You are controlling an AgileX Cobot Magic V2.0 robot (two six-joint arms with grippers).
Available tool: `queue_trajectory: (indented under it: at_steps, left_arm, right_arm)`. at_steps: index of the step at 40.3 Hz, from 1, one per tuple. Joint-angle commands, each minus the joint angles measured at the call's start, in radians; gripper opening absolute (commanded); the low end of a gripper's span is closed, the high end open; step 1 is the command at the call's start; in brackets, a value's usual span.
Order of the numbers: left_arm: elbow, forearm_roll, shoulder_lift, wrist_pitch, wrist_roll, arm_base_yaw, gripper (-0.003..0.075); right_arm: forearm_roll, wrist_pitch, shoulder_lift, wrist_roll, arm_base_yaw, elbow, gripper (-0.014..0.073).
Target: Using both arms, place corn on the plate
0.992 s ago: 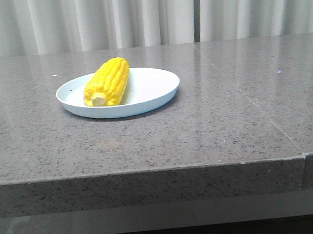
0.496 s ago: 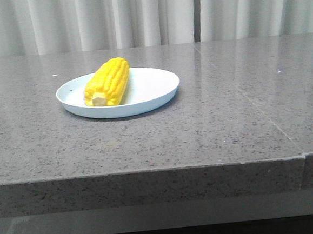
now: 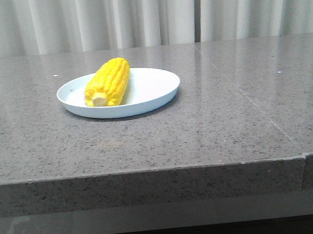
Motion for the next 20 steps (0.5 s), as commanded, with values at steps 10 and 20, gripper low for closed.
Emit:
queue_trajectory:
  at_steps: [10,20]
  left_arm:
    - [0.132,-0.003,-0.130,-0.214,0.001,0.056,-0.0020]
    - [0.272,-0.005,-0.164,-0.276,0.001,0.092,-0.0020]
  right_arm:
    - [-0.008,-0.076,0.008,-0.010,-0.004,-0.028,-0.0091]
    - [-0.008,-0.076,0.008,-0.010,-0.004,-0.028,-0.0091]
